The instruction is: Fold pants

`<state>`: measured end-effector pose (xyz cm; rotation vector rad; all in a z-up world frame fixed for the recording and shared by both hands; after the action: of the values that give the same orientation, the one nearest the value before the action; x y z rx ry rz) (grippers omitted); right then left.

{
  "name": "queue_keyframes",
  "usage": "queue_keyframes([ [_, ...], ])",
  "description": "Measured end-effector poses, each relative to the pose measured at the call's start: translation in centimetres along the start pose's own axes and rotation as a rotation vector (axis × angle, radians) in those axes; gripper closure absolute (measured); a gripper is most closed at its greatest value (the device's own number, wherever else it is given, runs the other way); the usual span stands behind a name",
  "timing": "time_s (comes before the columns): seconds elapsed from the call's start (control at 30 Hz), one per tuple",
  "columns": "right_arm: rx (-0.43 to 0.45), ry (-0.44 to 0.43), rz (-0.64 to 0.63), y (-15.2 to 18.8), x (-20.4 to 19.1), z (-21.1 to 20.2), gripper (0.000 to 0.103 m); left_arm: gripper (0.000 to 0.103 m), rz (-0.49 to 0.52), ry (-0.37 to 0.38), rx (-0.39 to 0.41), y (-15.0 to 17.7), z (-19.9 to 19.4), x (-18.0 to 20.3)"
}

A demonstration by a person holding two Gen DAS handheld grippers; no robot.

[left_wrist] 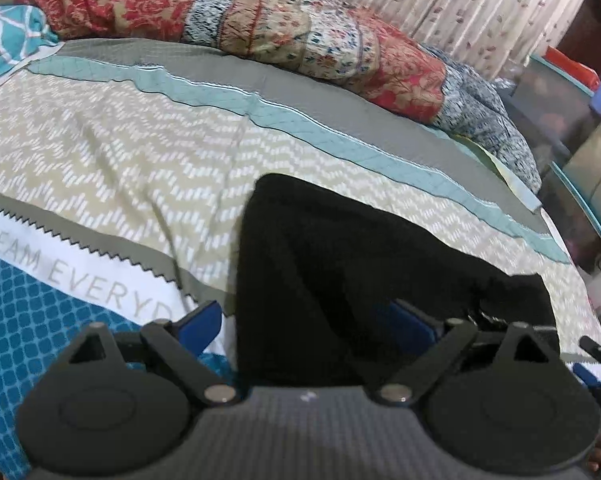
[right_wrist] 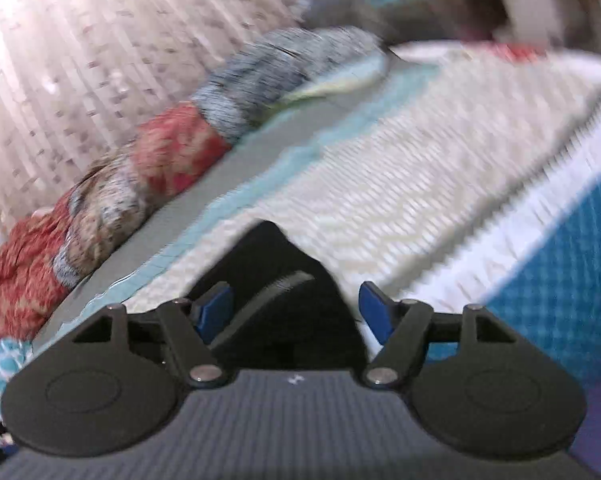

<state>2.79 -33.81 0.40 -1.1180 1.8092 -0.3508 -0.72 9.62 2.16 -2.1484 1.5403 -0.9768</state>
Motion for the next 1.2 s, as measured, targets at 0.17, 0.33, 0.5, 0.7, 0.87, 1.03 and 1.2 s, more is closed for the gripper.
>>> queue_keyframes([
  [0.17, -0.065, -0.055, 0.098, 1.1, 1.1, 1.5, 0.029, 0.010, 0.029, 0.007, -0.021, 0.7, 0.0, 1.2],
  [0.33, -0.071, -0.069, 0.056, 0.9, 0.5, 1.8, 0.029, 0.010, 0.042, 0.007, -0.037, 1.2, 0.0, 1.9],
  [0.5, -0.047, -0.094, 0.034, 1.2, 0.8, 1.9, 0.023, 0.010, 0.056, 0.010, -0.066, 2.3, 0.3, 2.5],
  [0.7, -0.010, -0.083, -0.027, 2.0, 0.2, 2.1, 0.015, 0.009, 0.058, 0.016, -0.071, 2.9, 0.3, 2.4],
  [0.87, -0.032, -0.055, -0.060, 1.9, -0.2, 2.3, 0.015, 0.009, 0.040, 0.025, -0.073, 2.9, 0.1, 1.9],
  [1.03, -0.085, 0.007, -0.146, 2.6, -1.6, 2.3, 0.045, 0.009, 0.021, 0.021, -0.081, 3.2, 0.2, 1.5],
  [1.2, -0.072, 0.031, -0.215, 2.3, -2.9, 1.4, 0.076, 0.009, 0.016, 0.029, -0.080, 3.0, 0.0, 1.7],
])
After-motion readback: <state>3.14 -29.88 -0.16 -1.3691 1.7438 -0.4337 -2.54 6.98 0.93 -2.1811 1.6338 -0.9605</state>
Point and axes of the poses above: each gripper's, at about its wrist camera, not at the fingertips, and z roughly the way its jaws point, x to its right, y to its underside, the point moved 5 cm from there along z, roughly the way its jaws point, and after that the axes turned 1 degree about -y, right-handed, at the moved point
